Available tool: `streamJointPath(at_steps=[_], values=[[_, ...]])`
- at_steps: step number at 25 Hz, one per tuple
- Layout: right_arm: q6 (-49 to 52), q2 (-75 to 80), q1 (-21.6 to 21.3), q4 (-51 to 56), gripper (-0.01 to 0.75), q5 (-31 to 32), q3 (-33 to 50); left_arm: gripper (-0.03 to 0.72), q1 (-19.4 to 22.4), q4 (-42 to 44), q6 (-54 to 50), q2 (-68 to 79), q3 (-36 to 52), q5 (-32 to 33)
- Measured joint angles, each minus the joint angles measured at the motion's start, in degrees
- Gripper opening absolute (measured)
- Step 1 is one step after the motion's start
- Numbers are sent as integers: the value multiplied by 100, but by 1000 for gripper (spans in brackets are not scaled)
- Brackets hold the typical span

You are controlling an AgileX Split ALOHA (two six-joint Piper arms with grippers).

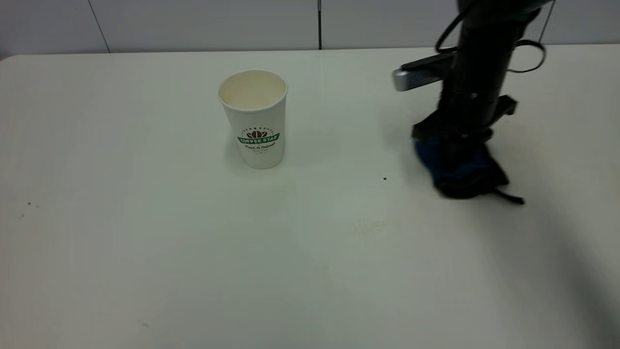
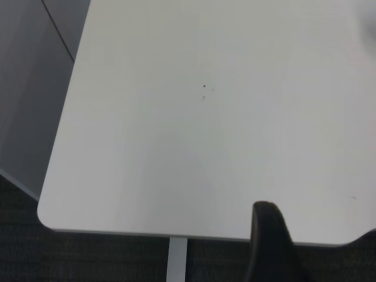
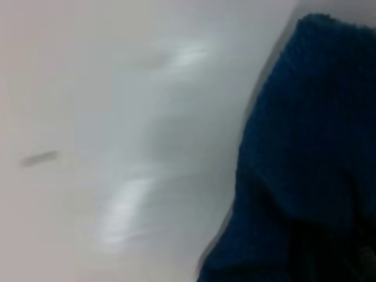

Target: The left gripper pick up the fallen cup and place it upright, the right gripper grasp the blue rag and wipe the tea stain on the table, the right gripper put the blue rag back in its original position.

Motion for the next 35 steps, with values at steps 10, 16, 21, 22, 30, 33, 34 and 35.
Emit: streamJointPath(at_steps=[10, 16, 21, 22, 30, 33, 34, 35], values=[[1200, 0, -666, -680, 284, -437, 0, 458, 0, 0, 0, 0, 0, 0], [1049, -652, -474, -267, 652, 700, 57, 458, 0, 0, 0, 0, 0, 0], [747, -2502, -278, -135, 679, 1430, 621, 458, 0, 0, 0, 0, 0, 0], [709, -2974, -242, -120, 662, 1520, 895, 458, 0, 0, 0, 0, 0, 0], [818, -6306, -95, -1, 530, 2057, 3770, 458, 0, 0, 0, 0, 0, 0], [956, -7324, -95, 24, 524, 2256, 4696, 458, 0, 0, 0, 0, 0, 0], [1014, -7681, -95, 24, 523, 2294, 4992, 458, 0, 0, 0, 0, 0, 0], [1066, -8044, -95, 37, 524, 2319, 5227, 458, 0, 0, 0, 0, 0, 0]])
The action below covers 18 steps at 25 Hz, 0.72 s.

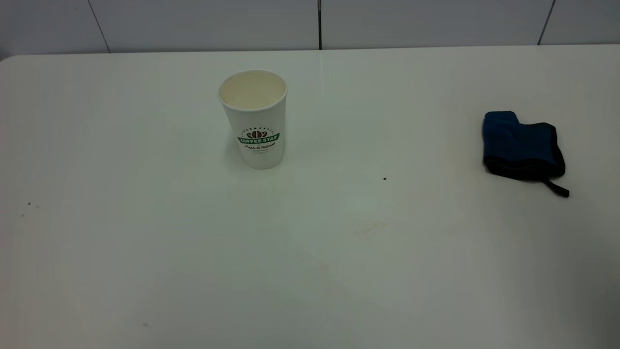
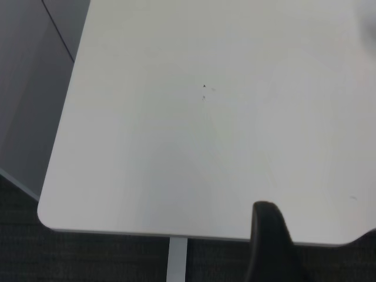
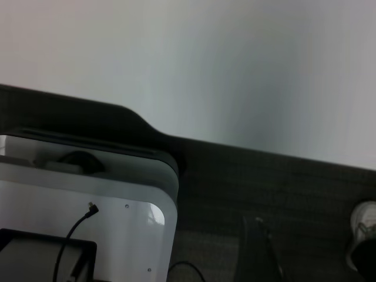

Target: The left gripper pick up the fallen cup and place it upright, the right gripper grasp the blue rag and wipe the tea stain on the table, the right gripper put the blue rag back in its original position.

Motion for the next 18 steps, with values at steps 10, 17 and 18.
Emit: streamJointPath(at_steps=[10, 17, 18], values=[[377, -4026, 0, -69, 523, 216, 1932, 458, 0, 0, 0, 0, 0, 0], [609, -5727, -233, -57, 523, 52, 2101, 458, 0, 0, 0, 0, 0, 0], [616, -5859, -333, -57, 523, 52, 2101, 458, 0, 0, 0, 0, 0, 0]])
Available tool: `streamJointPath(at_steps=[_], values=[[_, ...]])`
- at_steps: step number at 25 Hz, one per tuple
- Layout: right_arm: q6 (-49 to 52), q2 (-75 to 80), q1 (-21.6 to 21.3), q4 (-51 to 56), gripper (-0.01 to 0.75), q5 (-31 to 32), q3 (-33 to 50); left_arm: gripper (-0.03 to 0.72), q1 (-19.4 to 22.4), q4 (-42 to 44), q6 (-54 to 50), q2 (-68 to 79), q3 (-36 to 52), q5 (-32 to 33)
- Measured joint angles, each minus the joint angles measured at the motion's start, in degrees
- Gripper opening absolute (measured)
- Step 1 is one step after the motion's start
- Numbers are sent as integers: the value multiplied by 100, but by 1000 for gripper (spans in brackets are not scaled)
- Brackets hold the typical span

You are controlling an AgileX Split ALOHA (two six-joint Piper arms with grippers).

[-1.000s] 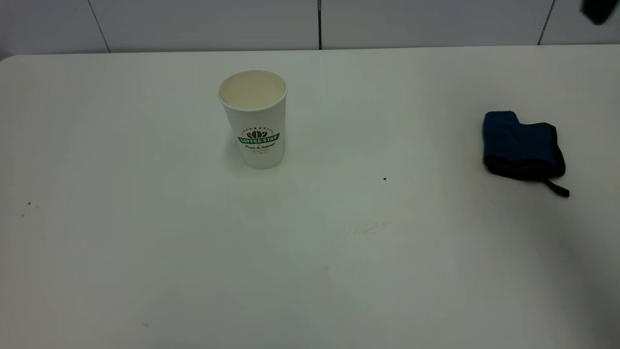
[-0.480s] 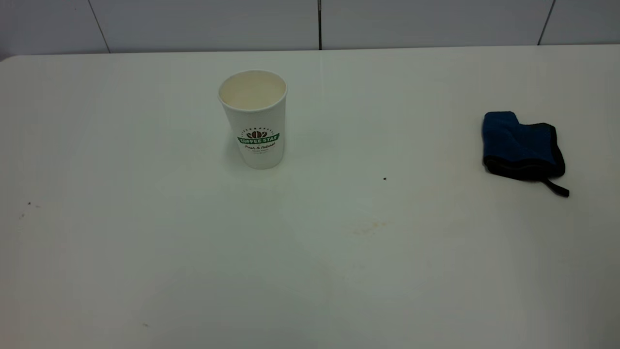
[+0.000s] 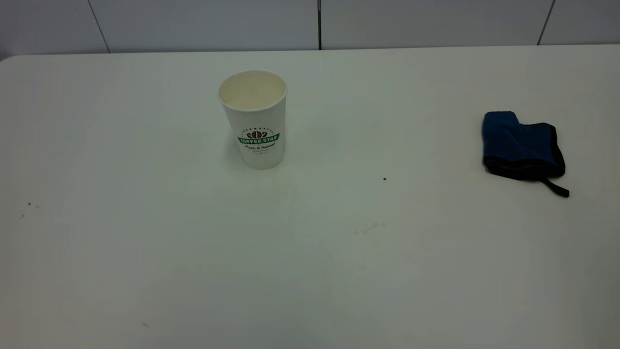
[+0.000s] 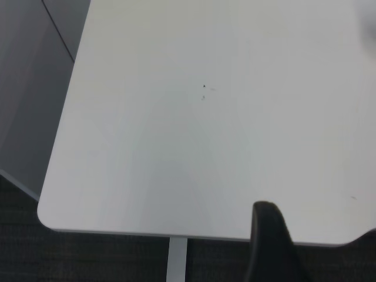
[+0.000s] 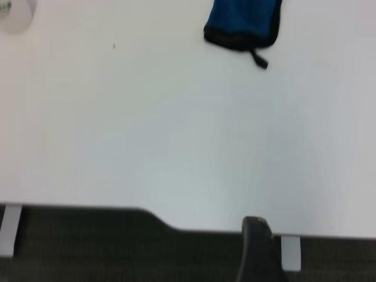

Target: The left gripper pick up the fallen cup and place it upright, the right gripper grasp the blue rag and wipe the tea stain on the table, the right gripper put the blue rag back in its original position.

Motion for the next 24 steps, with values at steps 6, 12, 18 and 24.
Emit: streamJointPath(at_steps=[6, 12, 18, 24], values=[[14, -473, -340, 4, 523, 0, 0, 458, 0, 0, 0, 0, 0, 0], [14, -958, -360, 11, 523, 25, 0, 458, 0, 0, 0, 0, 0, 0], [14, -964, -360, 91, 523, -71, 105, 458, 0, 0, 0, 0, 0, 0], [14, -964, -360, 91, 523, -92, 105, 458, 0, 0, 0, 0, 0, 0]])
